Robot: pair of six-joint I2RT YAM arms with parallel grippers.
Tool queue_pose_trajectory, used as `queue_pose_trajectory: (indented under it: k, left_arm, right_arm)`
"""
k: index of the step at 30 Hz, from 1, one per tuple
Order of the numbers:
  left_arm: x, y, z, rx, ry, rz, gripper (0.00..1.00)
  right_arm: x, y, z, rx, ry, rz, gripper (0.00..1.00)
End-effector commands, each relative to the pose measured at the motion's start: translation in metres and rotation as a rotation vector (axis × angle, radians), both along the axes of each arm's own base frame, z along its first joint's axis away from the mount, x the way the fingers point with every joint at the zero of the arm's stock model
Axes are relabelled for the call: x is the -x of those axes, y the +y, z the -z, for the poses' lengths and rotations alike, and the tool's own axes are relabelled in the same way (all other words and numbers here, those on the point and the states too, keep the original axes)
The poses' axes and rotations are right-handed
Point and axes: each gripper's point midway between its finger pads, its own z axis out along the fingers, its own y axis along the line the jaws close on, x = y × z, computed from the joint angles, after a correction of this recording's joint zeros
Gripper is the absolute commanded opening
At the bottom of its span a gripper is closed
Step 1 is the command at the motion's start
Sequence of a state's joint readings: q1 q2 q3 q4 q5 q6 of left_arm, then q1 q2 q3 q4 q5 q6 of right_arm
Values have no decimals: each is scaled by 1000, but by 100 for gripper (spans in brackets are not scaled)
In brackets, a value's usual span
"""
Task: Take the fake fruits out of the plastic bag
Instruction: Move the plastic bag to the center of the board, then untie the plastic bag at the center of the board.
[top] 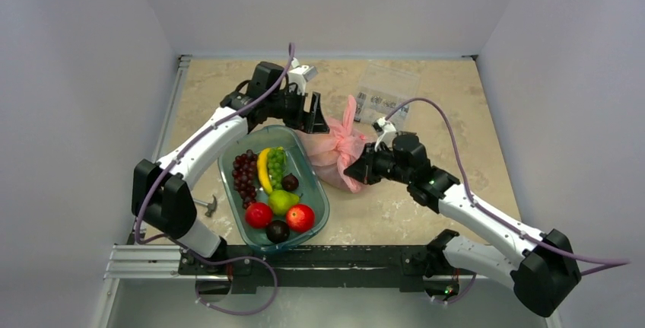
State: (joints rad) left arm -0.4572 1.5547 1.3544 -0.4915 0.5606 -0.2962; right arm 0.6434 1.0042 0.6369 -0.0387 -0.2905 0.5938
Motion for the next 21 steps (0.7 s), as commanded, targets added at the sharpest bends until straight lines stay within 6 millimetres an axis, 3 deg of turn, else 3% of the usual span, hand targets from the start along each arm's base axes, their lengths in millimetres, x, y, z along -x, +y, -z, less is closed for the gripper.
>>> queue_pose_trajectory:
  k: [1, 10, 14, 21]
  left_arm:
    - [-2, -9, -1, -20, -14, 33, 74]
    - [-3, -31, 11, -84, 24, 55, 73]
    - [-6, -35, 33, -178, 129, 80, 66]
    - [-8, -53, 63, -293, 61, 136, 64]
  right_arm:
    - [22, -9, 29, 18, 83, -11, 3]
    - [14, -11, 43, 45, 94, 23, 14]
    - [10, -11, 44, 42, 86, 38, 16]
    - [12, -15, 49, 65, 102, 46, 17]
